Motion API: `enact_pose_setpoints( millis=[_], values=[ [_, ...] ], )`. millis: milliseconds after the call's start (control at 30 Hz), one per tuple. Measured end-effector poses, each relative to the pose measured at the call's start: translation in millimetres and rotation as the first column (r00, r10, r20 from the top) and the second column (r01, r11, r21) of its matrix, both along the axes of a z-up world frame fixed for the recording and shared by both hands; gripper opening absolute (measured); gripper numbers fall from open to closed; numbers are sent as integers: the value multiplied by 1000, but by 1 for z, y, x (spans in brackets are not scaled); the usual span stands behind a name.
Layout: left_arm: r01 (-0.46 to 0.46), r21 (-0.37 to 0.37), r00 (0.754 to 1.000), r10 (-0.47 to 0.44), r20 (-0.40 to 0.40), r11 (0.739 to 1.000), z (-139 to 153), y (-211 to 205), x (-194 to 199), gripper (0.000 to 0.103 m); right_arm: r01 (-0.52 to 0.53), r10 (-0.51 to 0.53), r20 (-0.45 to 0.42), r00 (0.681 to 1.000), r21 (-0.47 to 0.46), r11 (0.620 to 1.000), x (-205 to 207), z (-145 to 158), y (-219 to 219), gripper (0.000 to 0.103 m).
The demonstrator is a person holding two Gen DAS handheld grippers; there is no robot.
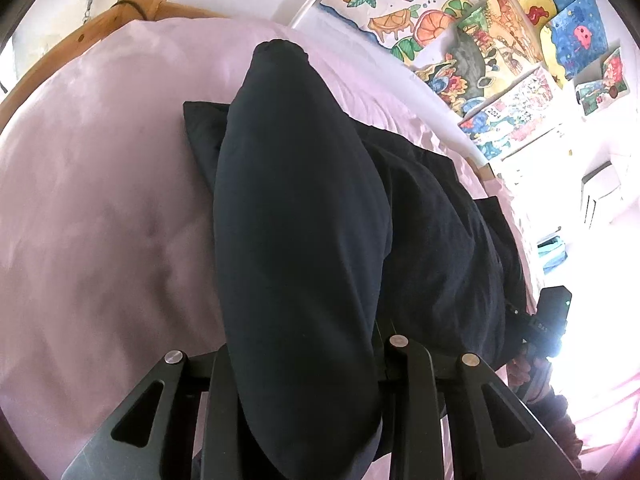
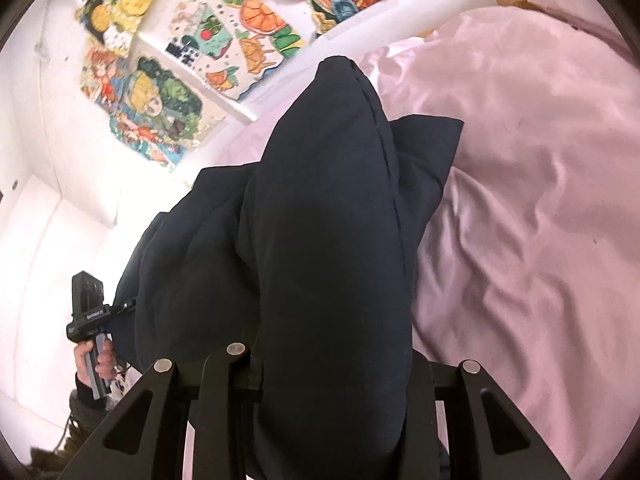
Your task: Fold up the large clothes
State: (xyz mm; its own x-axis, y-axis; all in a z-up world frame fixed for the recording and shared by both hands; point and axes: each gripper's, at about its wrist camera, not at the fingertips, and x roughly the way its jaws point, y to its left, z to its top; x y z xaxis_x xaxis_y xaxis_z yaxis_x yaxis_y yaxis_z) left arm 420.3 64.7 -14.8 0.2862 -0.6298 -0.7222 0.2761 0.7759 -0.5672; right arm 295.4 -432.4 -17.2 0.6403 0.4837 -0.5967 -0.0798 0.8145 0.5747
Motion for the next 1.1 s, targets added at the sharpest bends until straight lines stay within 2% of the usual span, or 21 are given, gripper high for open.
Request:
enact_pose_setpoints(
  millis=[200, 367, 500, 567, 633, 700, 733, 833, 900, 1000, 1100],
  values=[
    [9, 4, 1000, -9, 1, 1000, 0, 3, -9, 24, -4, 4, 10, 1000, -24, 1000, -15, 1, 10, 31],
    [14, 6, 1000, -14, -18, 1000, -14, 0, -3, 24, 13, -13, -20, 1000, -9, 1000, -14, -14, 4, 32],
    [8, -4, 999, -8, -42, 1000, -27, 3, 0, 27, 19, -19, -40, 999, -14, 1000, -14, -26, 0, 37],
    [0, 6, 998, 0, -55, 1000, -31, 4, 1, 32, 23, -24, -49, 998, -19, 1000, -14, -27, -1, 42],
    [-12, 18, 997, 13, -75, 1000, -33, 5, 3, 40, 30, -32, -58, 998, -39, 999, -13, -27, -1, 53],
    [-13, 24, 995, 16, -102, 1000, -34, 5, 5, 45, 41, -45, -69, 997, -64, 997, -13, -27, -1, 58],
    [-14, 27, 994, 17, -111, 1000, -34, 7, 6, 48, 48, -53, -77, 996, -70, 996, -13, -29, -1, 66],
    [-27, 39, 993, 32, -116, 999, -33, 12, 8, 57, 58, -64, -90, 994, -66, 996, -14, -32, -5, 73],
    [-47, 61, 993, 53, -108, 997, -32, 16, 8, 62, 66, -72, -93, 993, -70, 995, -16, -32, -7, 77],
    [-62, 99, 995, 70, -78, 993, -28, 18, 5, 65, 87, -99, -84, 992, -131, 988, -20, -27, -4, 88],
    [-78, 203, 997, 80, -2, 976, -18, 15, -6, 71, 106, -122, -69, 990, -204, 973, -27, -22, 0, 95]
  ],
)
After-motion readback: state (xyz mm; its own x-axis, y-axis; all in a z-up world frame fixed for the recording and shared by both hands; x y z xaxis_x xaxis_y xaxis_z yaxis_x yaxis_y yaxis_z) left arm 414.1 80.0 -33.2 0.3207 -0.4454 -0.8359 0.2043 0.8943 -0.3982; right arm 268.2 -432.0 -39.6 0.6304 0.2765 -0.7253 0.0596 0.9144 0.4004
